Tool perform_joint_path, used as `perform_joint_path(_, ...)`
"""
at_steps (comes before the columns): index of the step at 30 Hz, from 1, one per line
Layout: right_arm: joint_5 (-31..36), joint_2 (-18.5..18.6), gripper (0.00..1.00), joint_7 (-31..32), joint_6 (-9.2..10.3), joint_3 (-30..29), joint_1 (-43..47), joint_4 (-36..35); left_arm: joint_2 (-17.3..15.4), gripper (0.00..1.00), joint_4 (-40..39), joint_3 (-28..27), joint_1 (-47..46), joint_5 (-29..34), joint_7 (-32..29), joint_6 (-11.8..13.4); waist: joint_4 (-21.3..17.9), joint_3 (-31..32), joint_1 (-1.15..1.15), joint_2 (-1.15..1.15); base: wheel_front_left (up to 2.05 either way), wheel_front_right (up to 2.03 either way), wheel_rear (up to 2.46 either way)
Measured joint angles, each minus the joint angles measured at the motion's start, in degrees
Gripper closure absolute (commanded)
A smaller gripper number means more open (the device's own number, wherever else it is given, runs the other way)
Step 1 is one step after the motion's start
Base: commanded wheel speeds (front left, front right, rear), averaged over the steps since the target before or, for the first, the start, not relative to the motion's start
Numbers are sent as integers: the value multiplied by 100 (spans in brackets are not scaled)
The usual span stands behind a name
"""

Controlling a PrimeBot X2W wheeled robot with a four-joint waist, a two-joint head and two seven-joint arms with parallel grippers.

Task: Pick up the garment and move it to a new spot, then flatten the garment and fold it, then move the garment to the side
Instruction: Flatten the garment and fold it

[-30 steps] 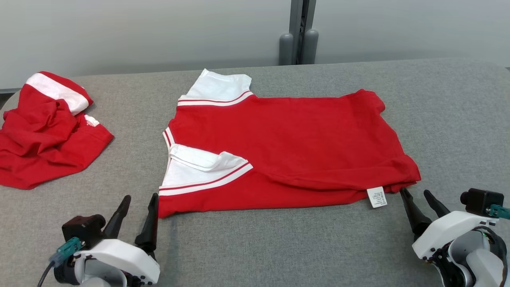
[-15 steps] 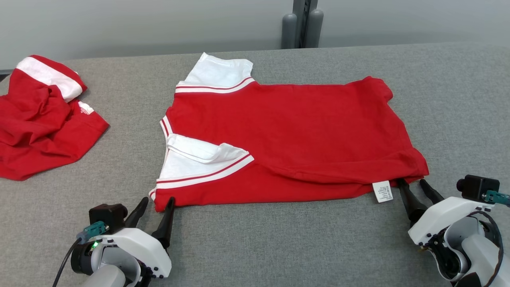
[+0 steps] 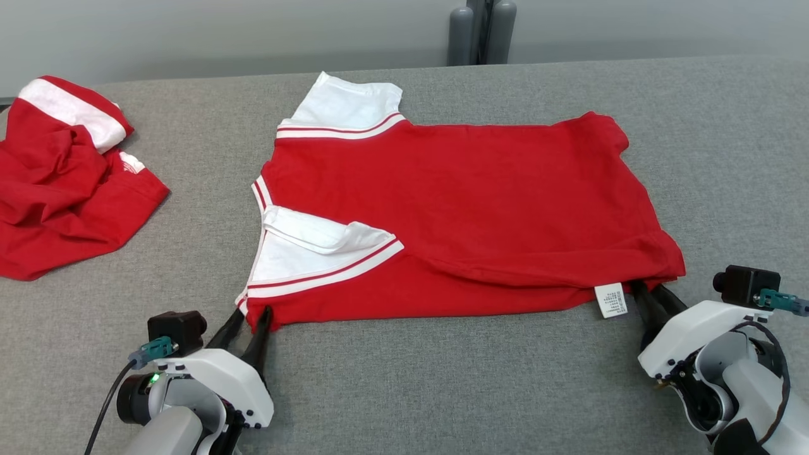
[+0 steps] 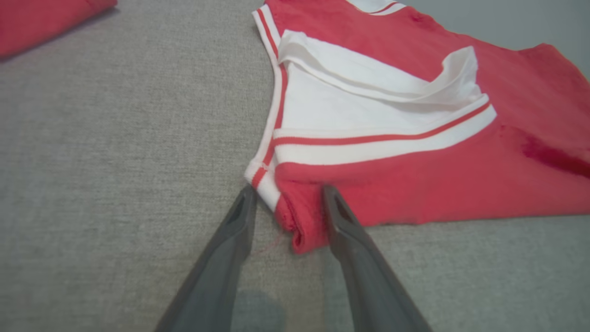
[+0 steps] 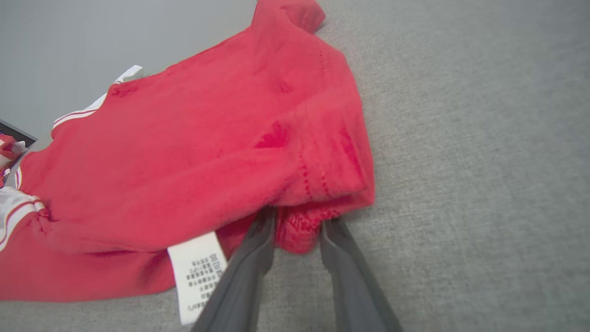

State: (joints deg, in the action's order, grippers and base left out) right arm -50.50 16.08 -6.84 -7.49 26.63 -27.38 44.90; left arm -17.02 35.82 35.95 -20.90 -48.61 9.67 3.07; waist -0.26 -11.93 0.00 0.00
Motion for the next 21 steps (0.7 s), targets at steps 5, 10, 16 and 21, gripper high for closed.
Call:
perform_joint_path(5,-103,33,100,-130,0,147,-20,21,49,100,137,27,-52,-26,46,-78,-5,83,0,0,0,0,0)
perform_joint_path(10,-229,80,100,-190,0,218,-20,22,55,100,148,21,-52,-33,119,-108,-2,173,0,0,0,0,0)
perform_joint_path(16,-483,194,100,-120,0,394,78,-110,-12,100,15,27,62,-100,51,-151,3,361,0,0,0,0,0)
perform_joint_path(21,-698,403,100,30,0,533,283,-270,-189,100,-310,-9,385,-221,-60,-121,15,518,0,0,0,0,0)
